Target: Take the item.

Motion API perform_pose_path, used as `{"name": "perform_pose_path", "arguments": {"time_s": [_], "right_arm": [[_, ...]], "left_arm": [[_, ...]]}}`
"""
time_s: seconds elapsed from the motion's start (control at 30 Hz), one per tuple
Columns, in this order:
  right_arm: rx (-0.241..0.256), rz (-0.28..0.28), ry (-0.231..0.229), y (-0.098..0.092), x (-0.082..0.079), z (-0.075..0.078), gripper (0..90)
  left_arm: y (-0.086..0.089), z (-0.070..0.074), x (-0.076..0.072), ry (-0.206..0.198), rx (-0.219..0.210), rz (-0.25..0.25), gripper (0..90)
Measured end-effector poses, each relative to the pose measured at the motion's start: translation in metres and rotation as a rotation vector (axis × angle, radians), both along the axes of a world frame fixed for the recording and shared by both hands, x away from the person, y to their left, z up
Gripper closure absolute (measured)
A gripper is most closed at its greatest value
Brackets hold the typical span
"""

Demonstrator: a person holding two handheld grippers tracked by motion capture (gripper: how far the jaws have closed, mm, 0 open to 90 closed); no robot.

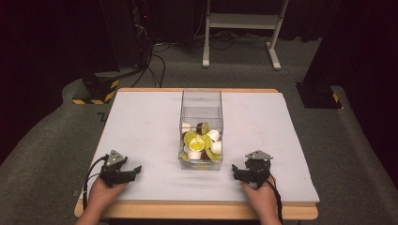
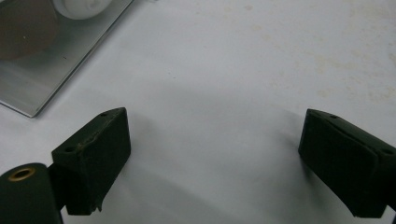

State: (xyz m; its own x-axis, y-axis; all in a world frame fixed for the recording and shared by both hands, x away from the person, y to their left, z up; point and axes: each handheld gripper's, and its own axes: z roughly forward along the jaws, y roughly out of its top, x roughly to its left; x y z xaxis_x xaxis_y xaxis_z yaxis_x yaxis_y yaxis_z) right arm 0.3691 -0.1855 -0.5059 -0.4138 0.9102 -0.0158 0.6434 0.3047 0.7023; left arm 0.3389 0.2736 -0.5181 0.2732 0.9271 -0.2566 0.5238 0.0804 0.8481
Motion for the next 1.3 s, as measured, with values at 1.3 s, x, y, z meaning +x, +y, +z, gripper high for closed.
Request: {"name": "perform_pose_path", "arguments": {"time_s": [1.3], "right_arm": [[-0.002,-0.002,-0.002,0.0003,-0.0003,0.0,9.1]], "left_arm": [[-0.0019,0.0005,0.0007,0.009,0.006,0.02,23.0]]}}
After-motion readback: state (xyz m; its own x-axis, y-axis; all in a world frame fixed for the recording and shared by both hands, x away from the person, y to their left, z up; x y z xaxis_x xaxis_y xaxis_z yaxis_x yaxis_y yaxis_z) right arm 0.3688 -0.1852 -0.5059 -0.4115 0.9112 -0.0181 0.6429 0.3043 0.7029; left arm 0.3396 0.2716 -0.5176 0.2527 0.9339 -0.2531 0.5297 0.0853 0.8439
